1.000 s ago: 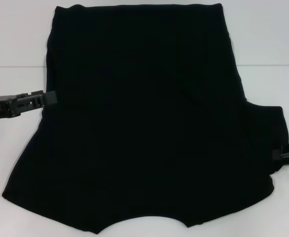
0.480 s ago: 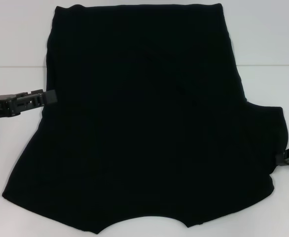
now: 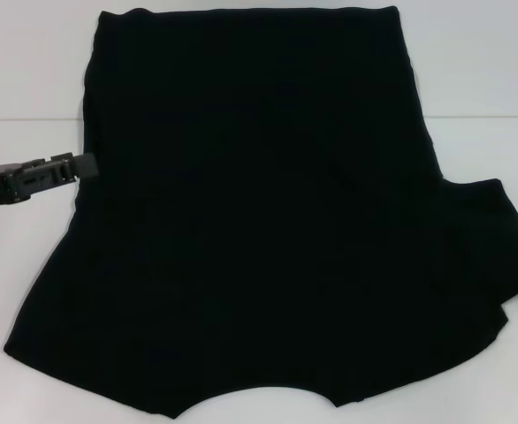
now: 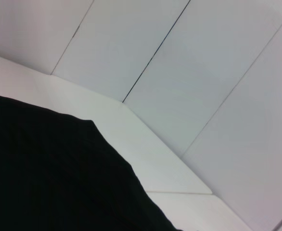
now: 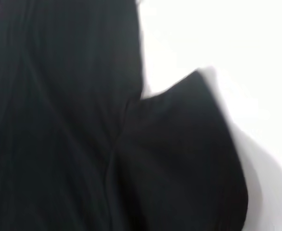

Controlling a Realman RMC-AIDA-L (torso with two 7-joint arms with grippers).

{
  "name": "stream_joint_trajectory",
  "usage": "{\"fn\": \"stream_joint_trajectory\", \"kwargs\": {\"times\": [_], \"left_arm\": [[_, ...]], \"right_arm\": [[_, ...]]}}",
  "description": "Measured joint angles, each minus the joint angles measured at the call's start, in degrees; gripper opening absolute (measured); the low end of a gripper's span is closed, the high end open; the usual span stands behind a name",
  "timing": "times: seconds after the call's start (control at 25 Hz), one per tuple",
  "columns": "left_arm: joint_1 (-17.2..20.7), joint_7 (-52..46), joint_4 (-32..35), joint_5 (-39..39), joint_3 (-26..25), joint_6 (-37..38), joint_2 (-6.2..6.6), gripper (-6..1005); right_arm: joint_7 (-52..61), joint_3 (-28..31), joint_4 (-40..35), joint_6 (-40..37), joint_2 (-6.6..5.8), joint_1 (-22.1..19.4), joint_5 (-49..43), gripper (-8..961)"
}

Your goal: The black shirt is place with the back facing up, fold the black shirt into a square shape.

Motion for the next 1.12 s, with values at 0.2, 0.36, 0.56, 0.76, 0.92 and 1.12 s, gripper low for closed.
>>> {"fn": "stream_joint_trajectory", "kwargs": {"times": [0.2, 0.36, 0.56, 0.76, 0.92, 1.12], "left_arm": [[0.5, -0.3, 0.0, -2.3, 0.0, 0.3, -0.04, 645], [0.6, -0.4, -0.1, -3.5, 0.0, 0.7, -0.09, 644], [0.5, -0.4, -0.1, -4.1, 0.0, 0.7, -0.12, 643], [0.6, -0.4, -0.6, -5.5, 0.0, 0.8, -0.13, 642], [0.6, -0.5, -0.9, -6.2, 0.0, 0.8, -0.13, 641], [0.8, -0.5, -1.4, -6.4, -0.7, 0.8, -0.13, 641]], "right_arm": [[-0.5, 3.9, -0.9, -0.2, -1.05, -0.5, 0.3, 5], [-1.0, 4.9, -0.9, -0.2, -1.15, 0.4, 0.5, 5], [-1.9, 4.6, -1.0, -0.9, -1.06, 1.7, 3.0, 5], [-3.6, 3.5, -0.9, -3.6, -0.48, 4.8, 4.7, 5], [-3.4, -1.6, -0.4, -3.3, 0.37, 7.8, 4.5, 5], [-3.4, -8.1, -0.4, -1.9, 1.83, 10.2, 4.5, 4]]}}
